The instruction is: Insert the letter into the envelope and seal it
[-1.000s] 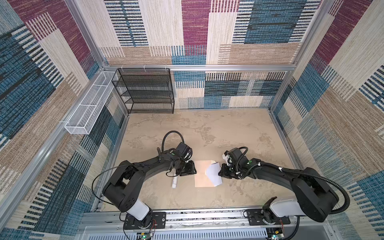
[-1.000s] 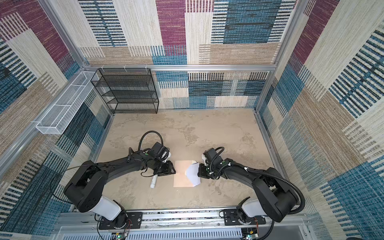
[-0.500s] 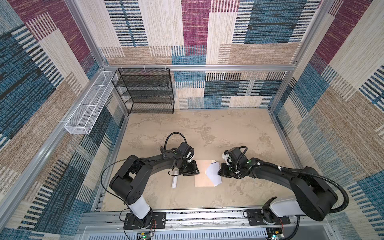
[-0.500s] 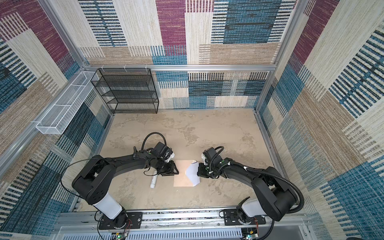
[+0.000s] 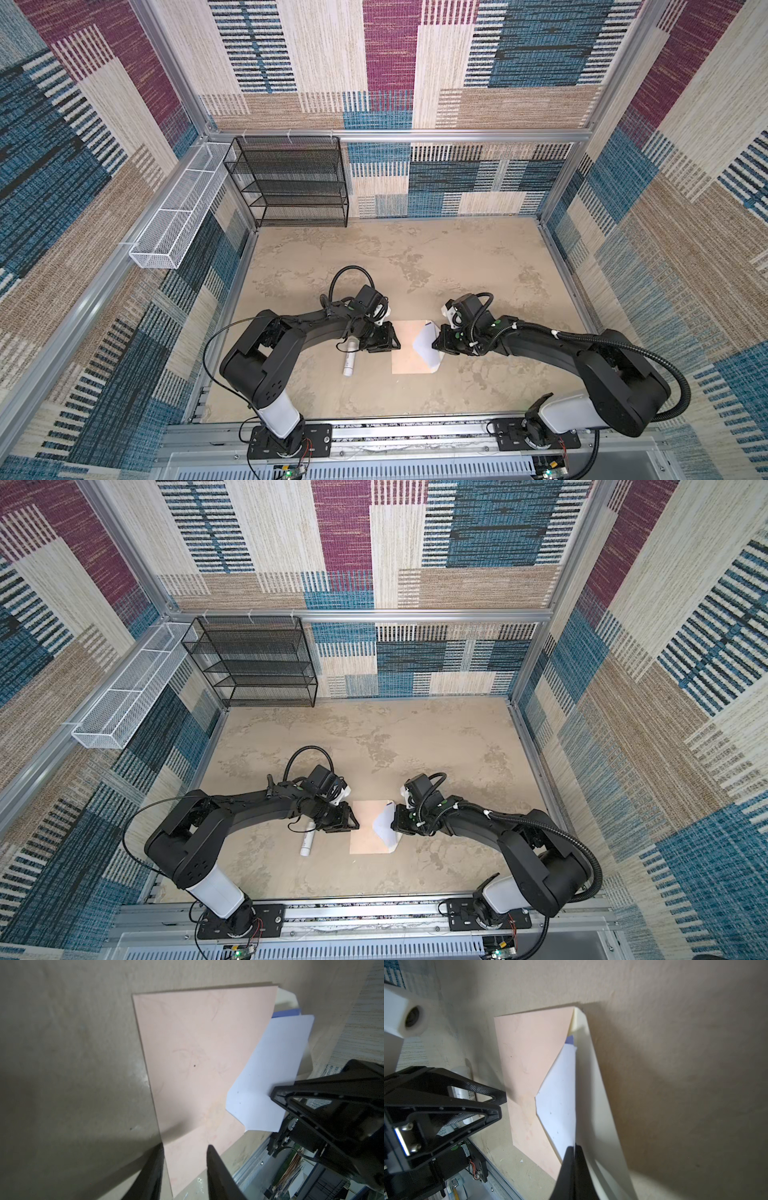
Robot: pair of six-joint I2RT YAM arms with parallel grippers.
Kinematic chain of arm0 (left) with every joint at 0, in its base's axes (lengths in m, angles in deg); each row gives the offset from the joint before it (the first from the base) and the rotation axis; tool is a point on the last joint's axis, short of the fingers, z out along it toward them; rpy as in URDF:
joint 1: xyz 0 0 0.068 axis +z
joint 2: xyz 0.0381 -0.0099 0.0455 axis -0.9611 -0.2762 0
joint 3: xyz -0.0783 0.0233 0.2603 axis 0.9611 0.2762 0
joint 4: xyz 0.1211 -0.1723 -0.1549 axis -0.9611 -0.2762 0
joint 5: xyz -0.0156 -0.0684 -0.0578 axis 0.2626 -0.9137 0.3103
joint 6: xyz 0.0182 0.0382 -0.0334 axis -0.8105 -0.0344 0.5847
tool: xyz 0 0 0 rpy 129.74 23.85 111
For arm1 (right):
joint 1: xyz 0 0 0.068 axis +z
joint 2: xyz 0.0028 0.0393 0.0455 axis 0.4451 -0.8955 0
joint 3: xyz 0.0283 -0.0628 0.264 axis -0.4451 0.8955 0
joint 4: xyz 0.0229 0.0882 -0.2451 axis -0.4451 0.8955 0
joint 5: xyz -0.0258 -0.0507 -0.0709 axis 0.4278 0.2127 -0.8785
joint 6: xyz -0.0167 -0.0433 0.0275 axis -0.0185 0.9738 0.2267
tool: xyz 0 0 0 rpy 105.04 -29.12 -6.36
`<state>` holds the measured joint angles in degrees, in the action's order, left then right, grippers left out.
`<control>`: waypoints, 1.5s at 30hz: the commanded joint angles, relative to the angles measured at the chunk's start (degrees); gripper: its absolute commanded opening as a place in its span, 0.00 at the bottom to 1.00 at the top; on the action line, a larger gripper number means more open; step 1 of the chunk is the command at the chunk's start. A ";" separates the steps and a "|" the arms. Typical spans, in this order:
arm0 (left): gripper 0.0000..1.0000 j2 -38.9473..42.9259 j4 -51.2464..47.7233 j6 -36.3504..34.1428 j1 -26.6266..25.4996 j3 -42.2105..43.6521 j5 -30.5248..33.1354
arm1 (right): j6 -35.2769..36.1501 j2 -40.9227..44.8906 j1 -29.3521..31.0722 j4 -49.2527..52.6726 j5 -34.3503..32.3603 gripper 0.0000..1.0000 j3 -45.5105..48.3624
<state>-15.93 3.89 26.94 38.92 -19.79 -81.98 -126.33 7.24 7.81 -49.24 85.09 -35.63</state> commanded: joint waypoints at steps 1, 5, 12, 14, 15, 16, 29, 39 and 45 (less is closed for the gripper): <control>0.38 -0.66 -1.49 -0.52 -0.11 0.19 1.55 | -0.83 -0.33 0.04 -2.90 1.37 0.01 0.26; 0.38 -0.83 -1.30 -0.38 -0.11 0.10 1.29 | -1.02 -1.11 0.04 -3.68 2.13 0.02 0.42; 0.37 -0.86 -1.10 -0.33 -0.08 0.19 1.18 | -1.52 -2.22 0.04 -5.25 2.66 0.03 1.15; 0.38 -0.92 -1.14 -0.16 -0.10 0.19 1.19 | -1.72 -2.52 0.04 -5.65 2.79 0.03 1.34; 0.38 -0.93 -1.06 -0.17 -0.11 0.19 1.15 | -1.73 -2.70 0.04 -5.87 2.85 0.03 1.41; 0.38 -0.95 -1.02 -0.07 -0.11 0.19 1.07 | -1.85 -2.85 0.10 -6.16 3.02 0.03 1.55; 0.37 -0.68 -1.15 0.46 -0.11 0.36 0.59 | -4.87 -2.99 0.55 -10.17 2.70 0.04 2.88; 0.36 0.37 -0.21 1.48 -0.20 2.36 0.11 | -6.89 -2.85 0.65 -14.63 2.60 0.04 4.75; 0.35 0.70 -0.18 1.72 -0.46 2.70 0.36 | -6.96 -2.88 0.65 -15.54 2.56 0.03 4.95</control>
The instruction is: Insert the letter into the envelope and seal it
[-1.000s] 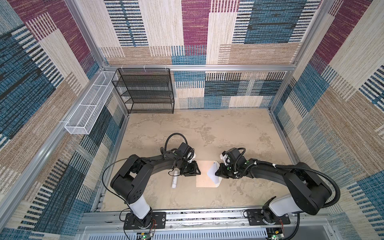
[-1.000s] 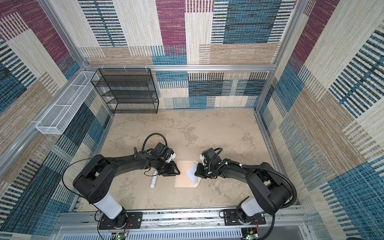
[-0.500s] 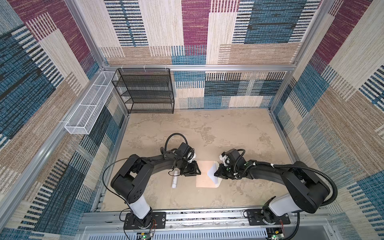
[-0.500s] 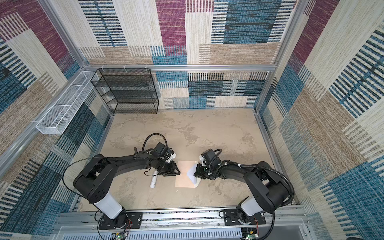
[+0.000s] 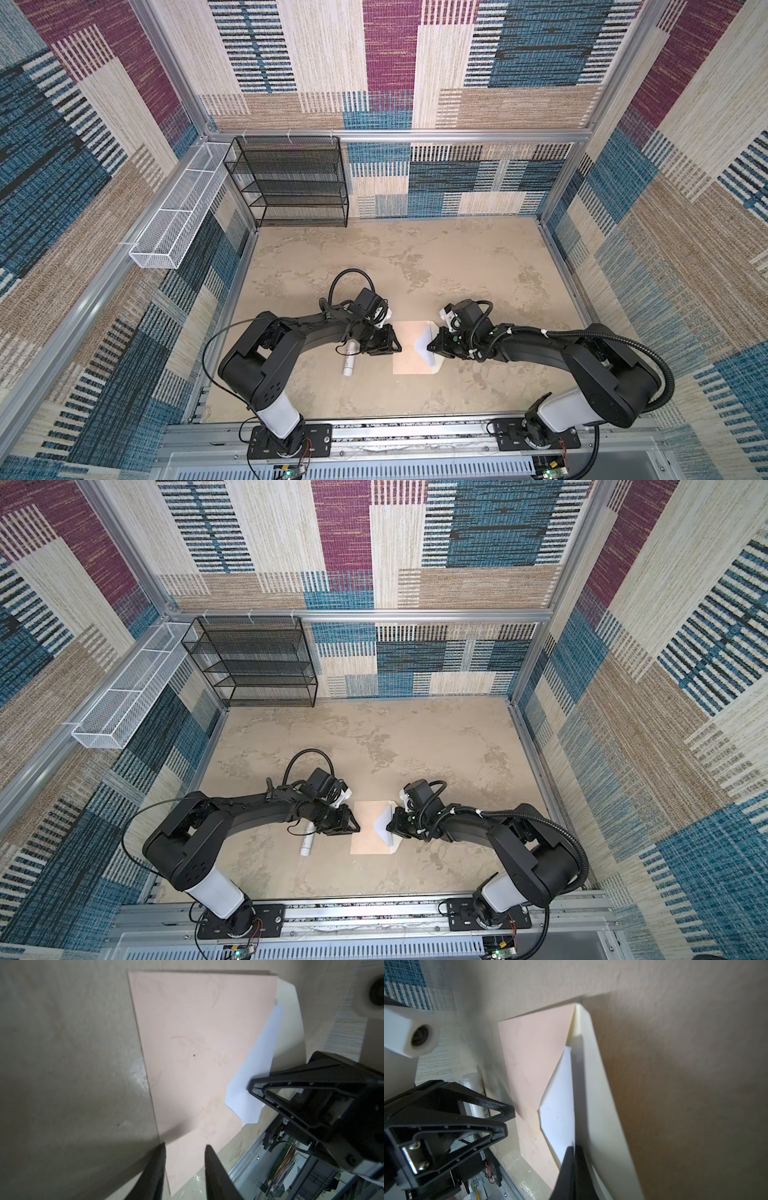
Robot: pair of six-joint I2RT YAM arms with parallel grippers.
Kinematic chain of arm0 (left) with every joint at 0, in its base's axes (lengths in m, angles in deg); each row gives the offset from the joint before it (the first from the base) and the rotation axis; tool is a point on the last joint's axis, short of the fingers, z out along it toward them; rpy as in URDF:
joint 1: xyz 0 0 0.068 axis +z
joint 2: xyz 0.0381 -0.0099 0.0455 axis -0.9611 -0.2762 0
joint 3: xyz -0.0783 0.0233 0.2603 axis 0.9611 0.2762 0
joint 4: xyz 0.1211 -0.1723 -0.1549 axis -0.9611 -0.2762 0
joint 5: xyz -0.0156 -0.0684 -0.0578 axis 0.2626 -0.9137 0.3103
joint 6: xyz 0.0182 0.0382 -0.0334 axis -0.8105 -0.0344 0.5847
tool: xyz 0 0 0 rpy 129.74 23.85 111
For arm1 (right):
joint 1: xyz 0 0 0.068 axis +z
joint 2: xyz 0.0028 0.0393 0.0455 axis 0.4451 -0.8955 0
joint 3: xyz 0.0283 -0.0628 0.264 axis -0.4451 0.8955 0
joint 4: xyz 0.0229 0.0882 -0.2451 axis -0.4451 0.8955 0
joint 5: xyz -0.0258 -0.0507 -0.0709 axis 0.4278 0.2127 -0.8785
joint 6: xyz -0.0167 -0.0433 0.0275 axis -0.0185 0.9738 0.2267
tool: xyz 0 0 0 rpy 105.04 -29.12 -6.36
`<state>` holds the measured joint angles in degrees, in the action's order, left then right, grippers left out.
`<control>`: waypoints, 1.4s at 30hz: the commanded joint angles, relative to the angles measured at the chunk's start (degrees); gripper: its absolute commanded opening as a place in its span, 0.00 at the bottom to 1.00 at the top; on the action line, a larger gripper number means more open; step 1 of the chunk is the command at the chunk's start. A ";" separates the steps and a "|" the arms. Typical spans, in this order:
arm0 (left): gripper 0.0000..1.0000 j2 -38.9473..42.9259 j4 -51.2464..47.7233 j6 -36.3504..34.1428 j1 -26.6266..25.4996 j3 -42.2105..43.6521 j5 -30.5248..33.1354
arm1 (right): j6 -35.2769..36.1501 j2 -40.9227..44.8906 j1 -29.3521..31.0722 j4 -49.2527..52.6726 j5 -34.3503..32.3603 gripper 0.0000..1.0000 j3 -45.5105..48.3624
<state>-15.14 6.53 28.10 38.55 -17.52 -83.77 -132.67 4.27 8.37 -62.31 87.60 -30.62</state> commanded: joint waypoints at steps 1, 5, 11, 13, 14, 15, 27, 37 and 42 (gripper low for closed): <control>0.34 -0.14 -2.98 0.53 -0.08 0.47 2.27 | -0.40 0.26 0.09 -1.91 -0.08 0.03 -0.15; 0.33 -0.08 -3.14 0.43 -0.02 0.43 2.46 | 0.44 1.49 0.06 -0.01 -0.94 0.02 -0.02; 0.33 -0.33 -2.42 0.71 -0.08 0.73 2.22 | -0.52 1.64 0.06 -1.74 -0.42 0.01 1.17; 0.33 -0.43 -2.26 0.76 -0.16 0.73 2.25 | -0.89 1.07 0.02 -2.83 0.01 0.00 1.42; 0.33 -0.49 -2.28 0.78 -0.18 0.61 2.19 | -1.00 0.94 0.02 -3.18 0.15 0.00 1.52; 0.33 -0.48 -2.26 0.81 -0.15 0.63 2.15 | -1.18 0.75 0.03 -3.60 0.32 0.01 1.60; 0.32 -0.95 -1.56 1.35 -0.68 0.51 2.06 | -3.03 -1.24 0.26 -7.92 2.51 0.01 1.68; 0.32 -0.87 -2.59 0.85 -0.88 -0.48 2.53 | -1.90 -2.43 1.05 -7.43 2.90 0.04 0.52; 0.32 -0.15 -3.74 0.35 -0.81 -0.74 3.09 | -0.27 -1.16 1.02 -3.66 0.58 0.12 -0.84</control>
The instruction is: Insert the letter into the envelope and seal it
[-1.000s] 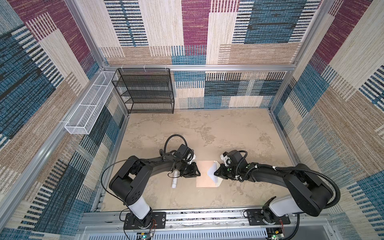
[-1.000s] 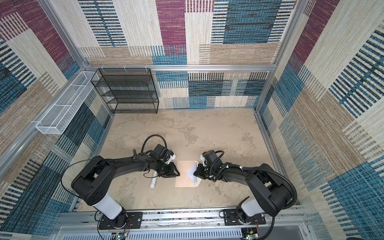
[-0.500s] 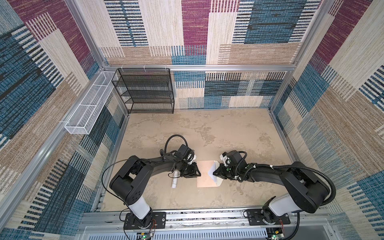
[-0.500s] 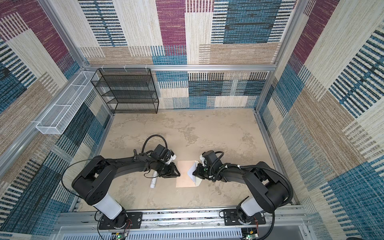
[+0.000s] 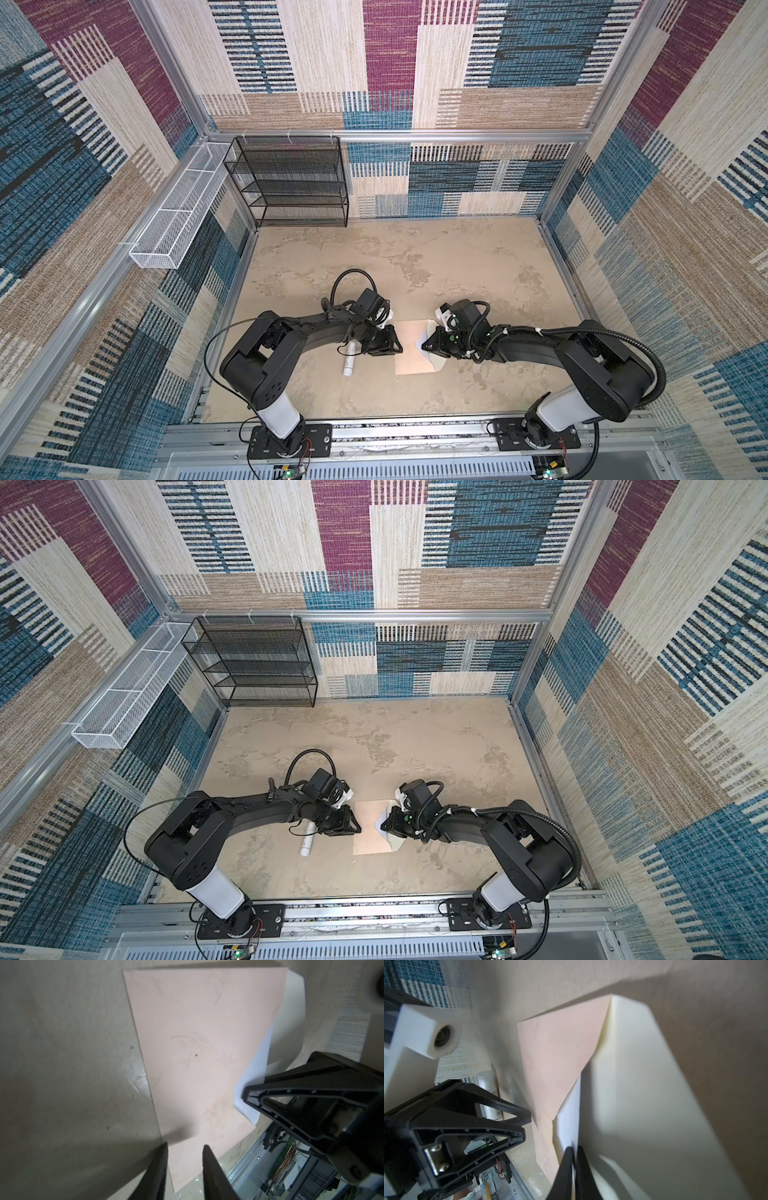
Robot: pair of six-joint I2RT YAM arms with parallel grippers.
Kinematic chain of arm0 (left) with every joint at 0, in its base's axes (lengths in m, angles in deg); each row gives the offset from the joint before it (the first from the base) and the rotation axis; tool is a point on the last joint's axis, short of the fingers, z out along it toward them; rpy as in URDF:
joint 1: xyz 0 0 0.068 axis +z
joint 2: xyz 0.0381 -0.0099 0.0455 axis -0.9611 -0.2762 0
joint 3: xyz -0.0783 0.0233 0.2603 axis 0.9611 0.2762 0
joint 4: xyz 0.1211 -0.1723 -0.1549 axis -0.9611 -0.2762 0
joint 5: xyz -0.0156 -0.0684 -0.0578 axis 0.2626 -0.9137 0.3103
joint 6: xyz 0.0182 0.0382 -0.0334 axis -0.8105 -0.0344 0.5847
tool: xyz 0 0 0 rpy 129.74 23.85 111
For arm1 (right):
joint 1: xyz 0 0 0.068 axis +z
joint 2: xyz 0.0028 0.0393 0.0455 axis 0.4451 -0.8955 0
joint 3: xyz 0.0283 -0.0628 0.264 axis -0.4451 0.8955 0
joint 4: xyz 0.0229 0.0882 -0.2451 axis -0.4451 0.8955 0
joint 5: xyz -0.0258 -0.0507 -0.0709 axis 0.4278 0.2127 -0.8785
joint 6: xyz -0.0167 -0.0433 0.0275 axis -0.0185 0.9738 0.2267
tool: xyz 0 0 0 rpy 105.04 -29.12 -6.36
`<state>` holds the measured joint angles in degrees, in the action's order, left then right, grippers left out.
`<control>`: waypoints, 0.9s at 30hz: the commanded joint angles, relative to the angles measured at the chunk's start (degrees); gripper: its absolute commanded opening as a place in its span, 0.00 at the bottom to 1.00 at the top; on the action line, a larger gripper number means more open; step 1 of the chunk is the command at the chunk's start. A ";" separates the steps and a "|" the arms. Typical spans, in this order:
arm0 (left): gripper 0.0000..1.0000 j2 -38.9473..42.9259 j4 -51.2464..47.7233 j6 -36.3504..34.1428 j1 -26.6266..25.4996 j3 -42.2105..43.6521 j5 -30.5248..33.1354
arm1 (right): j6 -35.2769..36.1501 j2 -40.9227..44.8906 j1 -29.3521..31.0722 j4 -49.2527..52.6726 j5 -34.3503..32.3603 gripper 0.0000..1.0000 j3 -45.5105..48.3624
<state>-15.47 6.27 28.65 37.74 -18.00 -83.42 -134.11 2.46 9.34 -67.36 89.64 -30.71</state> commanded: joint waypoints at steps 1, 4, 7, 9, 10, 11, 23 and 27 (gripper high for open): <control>0.32 0.33 -3.52 -0.26 0.02 -0.19 2.78 | 1.23 0.85 0.08 1.72 -1.68 0.12 -0.92; 0.32 0.34 -3.25 -0.09 0.02 -0.25 2.76 | 0.92 0.95 0.05 1.49 -1.79 0.09 -0.89; 0.32 0.04 -2.71 0.25 -0.07 -0.11 2.52 | -0.03 0.68 0.02 0.05 -1.60 0.06 -0.37; 0.32 -0.12 -2.33 0.53 -0.07 -0.10 2.29 | -0.59 0.45 0.04 -0.96 -1.34 0.06 -0.15; 0.32 -0.25 -2.09 0.60 -0.15 -0.02 2.14 | -0.86 0.25 0.07 -1.39 -1.19 0.06 -0.16; 0.32 -0.25 -2.02 0.68 -0.22 -0.09 2.13 | -1.01 0.12 0.16 -1.66 -1.07 0.06 -0.15; 0.32 0.00 -2.13 0.84 -0.51 -0.48 2.26 | -2.25 -2.12 1.25 -3.87 -1.32 0.08 -0.74; 0.32 0.59 -3.05 0.37 -0.59 -0.46 2.54 | -1.38 -1.41 1.29 -1.70 -2.67 0.11 -1.33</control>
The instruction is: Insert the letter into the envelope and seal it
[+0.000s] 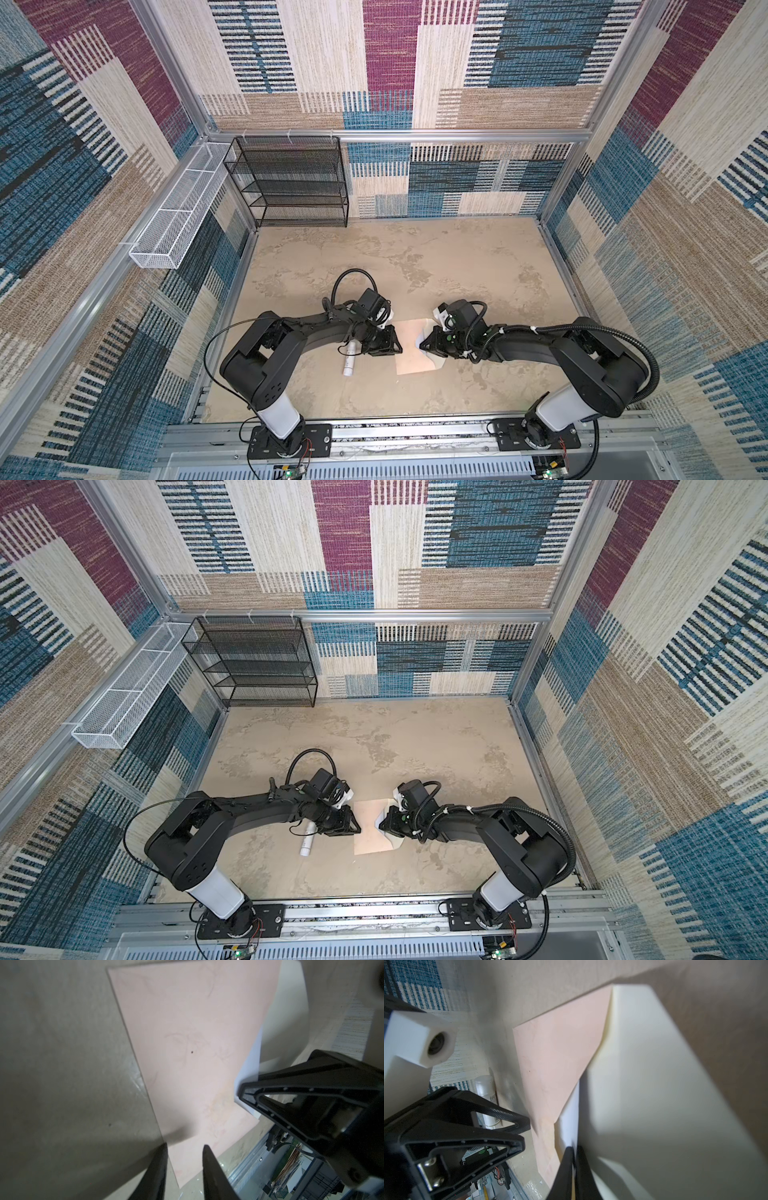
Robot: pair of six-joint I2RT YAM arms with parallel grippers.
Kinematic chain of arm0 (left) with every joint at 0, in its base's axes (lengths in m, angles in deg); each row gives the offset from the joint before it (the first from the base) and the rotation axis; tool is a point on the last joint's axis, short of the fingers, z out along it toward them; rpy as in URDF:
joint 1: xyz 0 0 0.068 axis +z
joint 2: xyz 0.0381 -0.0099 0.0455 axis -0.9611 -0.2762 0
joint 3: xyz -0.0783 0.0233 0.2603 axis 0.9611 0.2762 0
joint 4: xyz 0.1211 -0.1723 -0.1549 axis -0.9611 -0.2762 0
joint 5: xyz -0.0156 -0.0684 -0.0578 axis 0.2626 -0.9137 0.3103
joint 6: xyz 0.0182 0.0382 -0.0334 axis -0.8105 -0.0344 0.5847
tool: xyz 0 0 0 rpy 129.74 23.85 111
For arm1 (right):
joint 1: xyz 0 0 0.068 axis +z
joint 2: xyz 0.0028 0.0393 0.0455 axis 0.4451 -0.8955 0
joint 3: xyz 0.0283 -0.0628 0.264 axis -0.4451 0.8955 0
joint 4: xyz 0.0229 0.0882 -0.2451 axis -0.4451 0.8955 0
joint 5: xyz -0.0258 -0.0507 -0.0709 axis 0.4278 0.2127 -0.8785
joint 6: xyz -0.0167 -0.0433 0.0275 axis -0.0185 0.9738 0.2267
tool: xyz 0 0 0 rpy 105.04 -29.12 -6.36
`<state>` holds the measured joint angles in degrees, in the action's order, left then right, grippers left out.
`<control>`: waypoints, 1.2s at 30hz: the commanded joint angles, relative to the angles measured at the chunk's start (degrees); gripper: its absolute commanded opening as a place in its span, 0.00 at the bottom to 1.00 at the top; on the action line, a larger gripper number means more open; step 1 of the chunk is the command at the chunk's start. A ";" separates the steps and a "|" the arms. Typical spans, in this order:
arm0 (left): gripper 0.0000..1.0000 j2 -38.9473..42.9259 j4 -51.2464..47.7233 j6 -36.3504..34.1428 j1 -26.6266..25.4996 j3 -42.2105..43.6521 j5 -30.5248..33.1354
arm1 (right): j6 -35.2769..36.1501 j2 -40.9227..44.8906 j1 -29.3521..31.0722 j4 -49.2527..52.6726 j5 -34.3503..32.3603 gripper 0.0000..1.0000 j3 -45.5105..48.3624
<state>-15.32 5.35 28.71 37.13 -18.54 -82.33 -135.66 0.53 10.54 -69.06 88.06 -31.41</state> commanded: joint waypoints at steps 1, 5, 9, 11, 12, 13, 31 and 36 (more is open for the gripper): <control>0.32 0.64 -2.35 0.22 0.03 0.06 1.69 | 0.52 0.87 0.03 0.86 -1.61 0.12 -0.84; 0.33 1.19 -3.22 -0.18 0.06 -0.33 2.14 | 2.08 2.35 0.09 4.93 -4.22 0.19 -1.97; 0.33 1.94 -4.65 -0.73 0.14 -1.22 2.62 | 3.86 3.94 0.10 9.18 -6.97 0.28 -3.26; 0.33 2.09 -5.27 -0.92 0.14 -1.65 2.69 | 4.43 4.77 0.09 10.81 -7.87 0.31 -3.64; 0.33 2.10 -5.43 -1.00 0.10 -1.75 2.71 | 4.66 5.11 0.06 11.43 -8.19 0.32 -3.67; 0.34 2.10 -5.47 -0.96 0.10 -1.84 2.71 | 4.87 5.38 0.10 11.97 -8.47 0.33 -3.75; 0.38 14.91 -16.29 -3.28 0.11 -6.09 10.74 | 10.76 16.97 0.11 9.97 -9.55 0.35 -3.87; 0.41 20.47 -28.36 -5.11 0.04 -10.95 19.22 | 15.68 25.16 0.43 3.66 -10.29 0.35 -0.95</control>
<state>3.54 -13.78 26.18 37.19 -27.83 -70.15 -124.17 22.76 10.69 -59.38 79.04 -33.60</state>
